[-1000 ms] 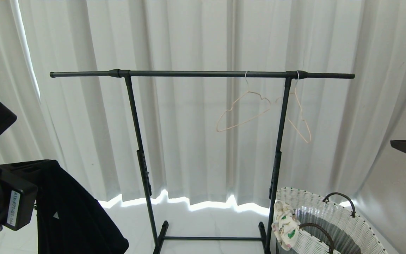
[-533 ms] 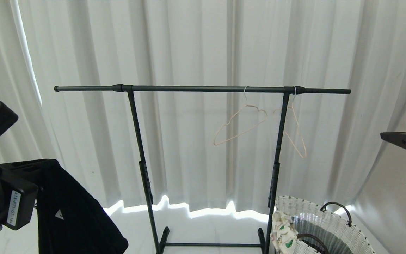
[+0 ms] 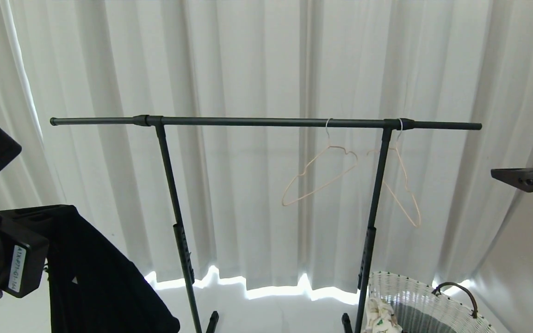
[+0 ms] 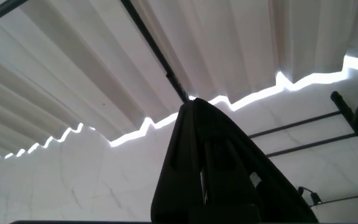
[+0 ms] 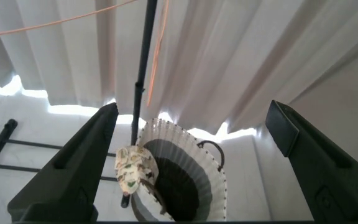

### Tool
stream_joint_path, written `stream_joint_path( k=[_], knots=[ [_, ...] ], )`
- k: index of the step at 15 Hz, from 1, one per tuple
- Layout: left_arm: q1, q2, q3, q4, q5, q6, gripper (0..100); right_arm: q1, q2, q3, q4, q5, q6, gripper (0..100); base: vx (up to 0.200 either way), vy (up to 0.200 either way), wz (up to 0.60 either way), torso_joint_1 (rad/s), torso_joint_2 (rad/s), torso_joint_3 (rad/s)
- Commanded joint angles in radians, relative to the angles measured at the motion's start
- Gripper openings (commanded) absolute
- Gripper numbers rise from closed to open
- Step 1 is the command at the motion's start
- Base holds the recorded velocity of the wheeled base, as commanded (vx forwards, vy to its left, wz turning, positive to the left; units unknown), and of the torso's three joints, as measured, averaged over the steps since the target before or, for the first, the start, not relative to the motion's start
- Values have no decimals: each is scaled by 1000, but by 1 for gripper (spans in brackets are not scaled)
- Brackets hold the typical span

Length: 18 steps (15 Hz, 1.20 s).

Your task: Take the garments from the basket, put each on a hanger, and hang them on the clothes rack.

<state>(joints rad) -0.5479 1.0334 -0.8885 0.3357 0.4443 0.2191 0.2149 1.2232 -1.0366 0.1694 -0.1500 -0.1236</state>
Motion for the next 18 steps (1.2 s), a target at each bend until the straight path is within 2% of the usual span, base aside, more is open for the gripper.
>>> stream_joint_path(
  k=[1, 6, 11, 13, 16, 18],
  knots=[
    [-3, 4, 0, 0, 1, 0, 0, 0, 16, 0, -1, 10, -1, 100, 200, 0, 0, 7, 7, 2],
    [-7, 20, -9, 0, -1, 0, 0, -2, 88, 12, -64, 18, 24, 100, 200, 0, 0, 0, 2, 0],
    [-24, 36, -12, 0, 1, -1, 0, -23, 150, 35, -67, 20, 27, 100, 200, 0, 0, 4, 1, -1],
    [-29, 39, -9, 0, -1, 8, 0, -29, 190, 59, -68, 30, 41, 100, 0, 0, 0, 0, 0, 0],
    [-32, 34, -9, 0, 1, 19, 0, -31, 271, 82, -76, 76, 144, 100, 0, 0, 0, 0, 0, 0],
    [-30, 36, -4, -41, 1, 19, 0, -40, 346, 95, -134, 78, 177, 100, 0, 0, 0, 0, 0, 0]
  ],
)
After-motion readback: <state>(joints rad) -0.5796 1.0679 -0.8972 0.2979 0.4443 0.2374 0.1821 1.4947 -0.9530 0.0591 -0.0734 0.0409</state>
